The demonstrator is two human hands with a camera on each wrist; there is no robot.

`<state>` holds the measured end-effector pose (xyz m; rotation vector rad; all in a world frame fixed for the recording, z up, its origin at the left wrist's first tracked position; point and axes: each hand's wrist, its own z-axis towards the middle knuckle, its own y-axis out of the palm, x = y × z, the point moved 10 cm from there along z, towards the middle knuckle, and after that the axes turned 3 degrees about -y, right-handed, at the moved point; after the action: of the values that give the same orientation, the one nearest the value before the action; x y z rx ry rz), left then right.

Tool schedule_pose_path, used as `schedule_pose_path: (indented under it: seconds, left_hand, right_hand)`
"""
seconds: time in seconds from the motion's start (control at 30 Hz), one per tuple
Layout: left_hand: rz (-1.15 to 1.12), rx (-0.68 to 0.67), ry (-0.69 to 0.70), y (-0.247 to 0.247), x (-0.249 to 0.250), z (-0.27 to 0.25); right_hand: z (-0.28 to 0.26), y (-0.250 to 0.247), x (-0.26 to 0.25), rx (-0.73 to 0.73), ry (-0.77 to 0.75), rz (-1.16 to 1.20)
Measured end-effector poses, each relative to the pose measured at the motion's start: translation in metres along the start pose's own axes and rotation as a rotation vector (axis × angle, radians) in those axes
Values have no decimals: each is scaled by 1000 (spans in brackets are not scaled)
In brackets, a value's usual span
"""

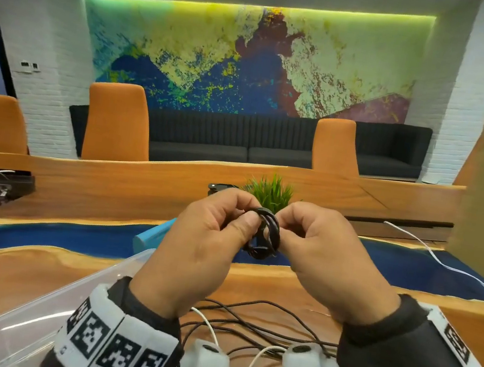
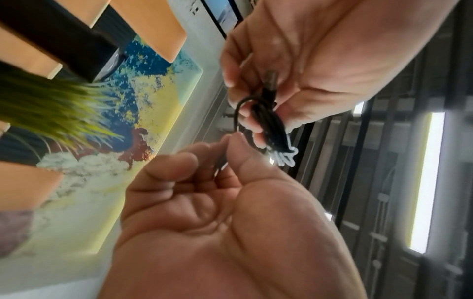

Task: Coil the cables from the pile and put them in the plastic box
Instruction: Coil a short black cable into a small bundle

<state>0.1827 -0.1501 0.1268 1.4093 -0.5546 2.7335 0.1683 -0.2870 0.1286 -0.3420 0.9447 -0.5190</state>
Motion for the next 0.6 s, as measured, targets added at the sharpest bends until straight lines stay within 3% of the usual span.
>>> schedule_pose_path:
  seconds: [0.17, 0.33, 0.47, 0.53, 0.6]
  left_hand:
    - [24, 13, -14, 1, -1, -1]
    - [34, 170, 9, -14, -3, 0]
    - [91, 286, 51, -27, -3, 0]
    - [7, 266, 19, -23, -6, 0]
    - [-250, 199, -100, -14, -17, 1]
  right_hand:
    - [0, 1, 3, 37, 36, 205]
    - [-1, 10, 0, -102, 61, 325]
    - [-2, 2, -3, -71, 80, 437]
    - [-2, 2, -6, -32, 40, 307]
    - [0, 4, 1, 11, 53, 340]
